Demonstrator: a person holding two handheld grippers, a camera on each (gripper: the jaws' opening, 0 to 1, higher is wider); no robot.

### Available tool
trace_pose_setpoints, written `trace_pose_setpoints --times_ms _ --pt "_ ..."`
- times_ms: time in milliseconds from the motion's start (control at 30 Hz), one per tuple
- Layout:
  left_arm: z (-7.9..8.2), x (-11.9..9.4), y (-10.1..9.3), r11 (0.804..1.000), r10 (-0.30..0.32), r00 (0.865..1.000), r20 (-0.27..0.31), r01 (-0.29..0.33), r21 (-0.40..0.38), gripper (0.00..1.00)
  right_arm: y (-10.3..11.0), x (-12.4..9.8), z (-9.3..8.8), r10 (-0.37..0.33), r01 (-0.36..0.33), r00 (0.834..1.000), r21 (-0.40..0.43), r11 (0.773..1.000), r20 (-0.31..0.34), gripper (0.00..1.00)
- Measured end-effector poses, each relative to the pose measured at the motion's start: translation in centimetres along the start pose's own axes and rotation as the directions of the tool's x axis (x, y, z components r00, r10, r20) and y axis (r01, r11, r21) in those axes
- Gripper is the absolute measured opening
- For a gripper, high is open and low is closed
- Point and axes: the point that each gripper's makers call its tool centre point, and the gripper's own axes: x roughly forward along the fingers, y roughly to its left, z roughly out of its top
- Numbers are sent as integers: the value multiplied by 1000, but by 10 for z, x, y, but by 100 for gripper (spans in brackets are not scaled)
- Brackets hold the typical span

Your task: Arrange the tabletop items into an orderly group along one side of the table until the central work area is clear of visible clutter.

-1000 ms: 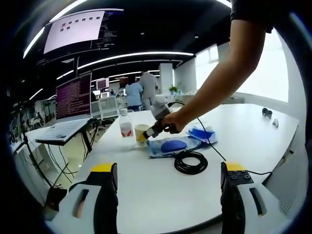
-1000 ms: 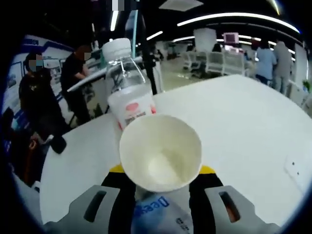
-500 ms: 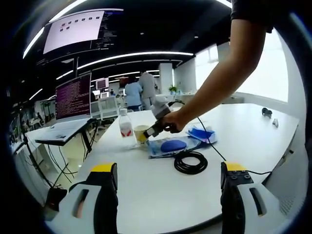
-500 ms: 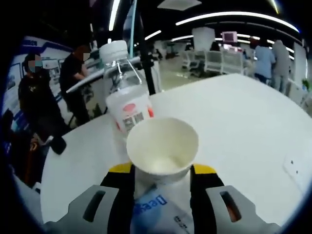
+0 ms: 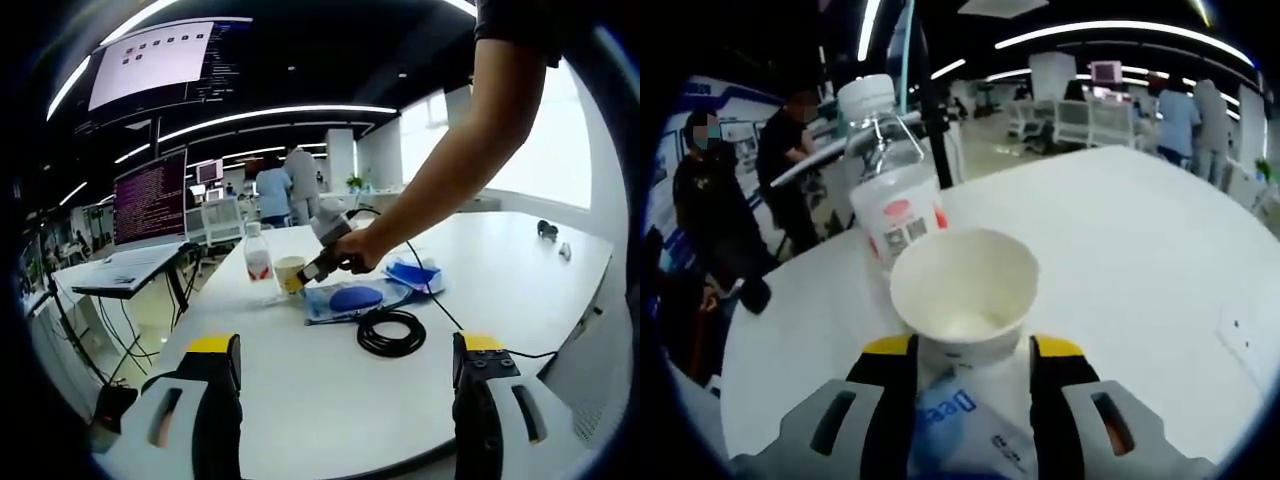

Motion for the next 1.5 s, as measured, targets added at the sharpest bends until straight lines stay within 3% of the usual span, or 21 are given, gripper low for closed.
trace_pose_setpoints --times_ms 333,600,833,1500 --pt "0 0 0 1000 1 1000 -1 -1 -1 87 -7 -5 0 -12 12 1000 20 1000 14 41" --pt "-1 0 0 1000 1 1000 -4 -1 -1 87 -4 7 6 -11 11 1000 7 1000 22 47" --pt "-1 0 0 1000 0 1000 -5 0 -4 87 -2 13 7 -6 6 1000 8 1000 26 39" --pt "-2 1 0 1000 1 1000 -9 -1 -3 87 -3 4 2 -7 8 1000 -14 1000 21 37"
